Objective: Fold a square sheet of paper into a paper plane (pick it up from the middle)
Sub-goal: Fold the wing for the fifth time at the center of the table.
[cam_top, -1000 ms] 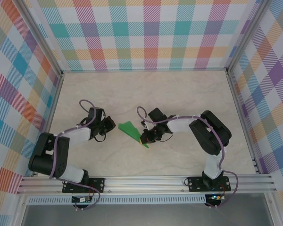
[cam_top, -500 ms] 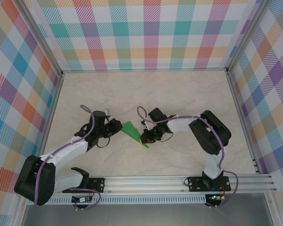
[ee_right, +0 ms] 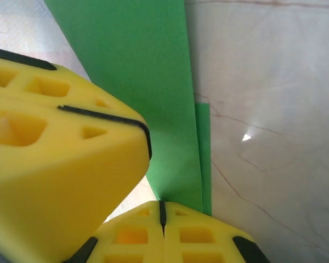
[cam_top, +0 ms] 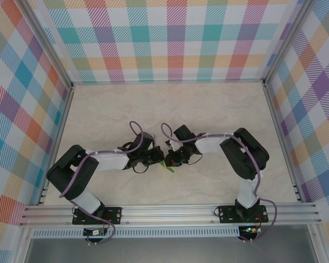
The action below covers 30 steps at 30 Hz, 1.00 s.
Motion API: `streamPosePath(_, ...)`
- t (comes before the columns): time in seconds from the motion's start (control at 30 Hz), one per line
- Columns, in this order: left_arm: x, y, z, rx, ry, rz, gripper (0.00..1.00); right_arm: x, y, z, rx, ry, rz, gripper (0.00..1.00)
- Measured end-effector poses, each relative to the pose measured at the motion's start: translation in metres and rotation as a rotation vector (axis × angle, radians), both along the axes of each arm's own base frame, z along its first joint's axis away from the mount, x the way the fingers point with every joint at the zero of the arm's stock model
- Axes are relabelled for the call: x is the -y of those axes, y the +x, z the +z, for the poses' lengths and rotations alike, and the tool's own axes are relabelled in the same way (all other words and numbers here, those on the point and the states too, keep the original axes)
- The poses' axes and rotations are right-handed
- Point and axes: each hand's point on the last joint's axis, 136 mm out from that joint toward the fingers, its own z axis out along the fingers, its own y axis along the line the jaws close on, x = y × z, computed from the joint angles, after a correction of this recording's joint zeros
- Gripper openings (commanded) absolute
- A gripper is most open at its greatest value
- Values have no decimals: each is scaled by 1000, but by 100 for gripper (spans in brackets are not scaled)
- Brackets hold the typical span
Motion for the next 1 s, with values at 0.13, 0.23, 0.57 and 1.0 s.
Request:
streamPosePath(0.13, -3, 4, -14, 8, 36, 23, 2, 0, -1, 0, 3, -1, 6, 0)
streamPosePath(0.23, -5, 4, -14, 25, 27, 30, 2, 0, -1, 0, 3, -1, 7, 0)
streamPosePath(0.57, -30, 12, -13, 47, 12, 101, 2, 1, -2, -2, -6, -3, 9, 0)
streamPosePath(1.0, -101, 50, -14, 38, 15, 271, 2, 0, -2, -2, -5, 0, 10, 0)
